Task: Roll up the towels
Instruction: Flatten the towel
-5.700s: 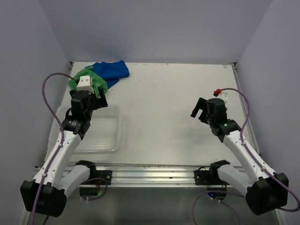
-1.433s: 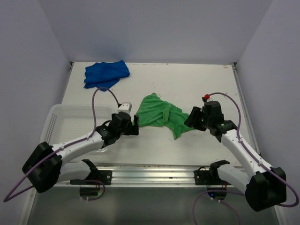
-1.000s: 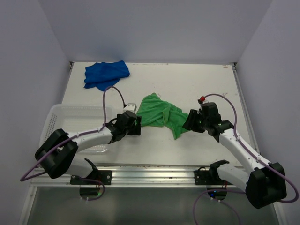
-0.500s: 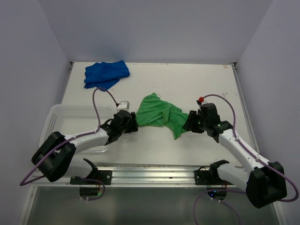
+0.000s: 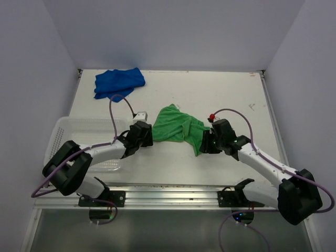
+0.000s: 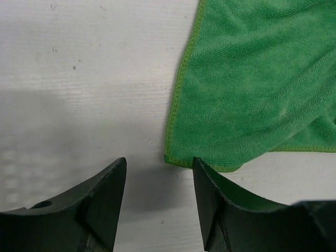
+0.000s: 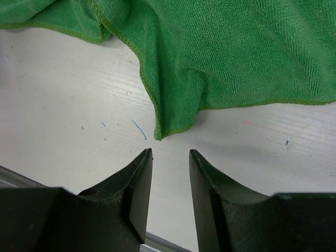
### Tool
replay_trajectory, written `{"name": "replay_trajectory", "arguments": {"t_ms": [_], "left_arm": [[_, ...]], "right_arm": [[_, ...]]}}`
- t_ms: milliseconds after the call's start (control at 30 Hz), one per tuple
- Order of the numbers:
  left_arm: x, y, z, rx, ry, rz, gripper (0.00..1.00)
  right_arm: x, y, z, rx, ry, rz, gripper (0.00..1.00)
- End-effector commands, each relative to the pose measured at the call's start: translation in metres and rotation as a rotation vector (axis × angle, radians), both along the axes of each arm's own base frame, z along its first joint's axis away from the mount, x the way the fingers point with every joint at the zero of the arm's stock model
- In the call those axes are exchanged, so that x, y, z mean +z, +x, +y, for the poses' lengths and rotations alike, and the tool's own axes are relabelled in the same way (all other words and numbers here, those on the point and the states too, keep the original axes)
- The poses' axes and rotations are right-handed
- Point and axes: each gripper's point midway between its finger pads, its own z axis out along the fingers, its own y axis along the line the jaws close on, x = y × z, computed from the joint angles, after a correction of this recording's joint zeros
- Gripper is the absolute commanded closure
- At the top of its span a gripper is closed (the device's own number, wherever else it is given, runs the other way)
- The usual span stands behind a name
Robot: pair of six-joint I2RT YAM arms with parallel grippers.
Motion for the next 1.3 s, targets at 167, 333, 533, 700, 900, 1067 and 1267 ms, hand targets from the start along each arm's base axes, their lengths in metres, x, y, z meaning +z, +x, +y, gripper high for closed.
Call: {"name": "replay_trajectory", "arguments": {"t_ms": [167,333,533,700,900,1067,1267], "left_arm": [[0.021,0.027,-0.006,-0.014,0.027,-0.088,0.41],[0.025,0.026,-0.003,-0.012,0.034,-0.095,0.4],[0.028,0.026,-0.001,-0.014,0.047,-0.101,0.39],[0.025,0.026,-0.002,-0.018,0.051,-0.096,0.39],[0.023,0.028,-0.003,-0.023,0.054,-0.096,0.39],[0.022,0.031,-0.008,-0.036,0.05,-0.09,0.39],[0.021,0.033,-0.012,-0.054,0.05,-0.086,0.43]], "right_arm": [[-0.014,-0.001,0.011,0.059,-0.046,-0.024,0.62],[-0.024,-0.001,0.02,0.081,-0.064,-0.015,0.62],[-0.038,0.007,0.022,0.065,-0.111,-0.017,0.62],[-0.05,0.01,0.023,0.048,-0.128,-0.002,0.66],[-0.058,0.008,0.019,0.026,-0.148,0.013,0.83],[-0.049,0.006,0.012,0.022,-0.179,0.007,1.0],[-0.008,0.006,-0.011,-0.025,-0.249,-0.052,1.0]]}}
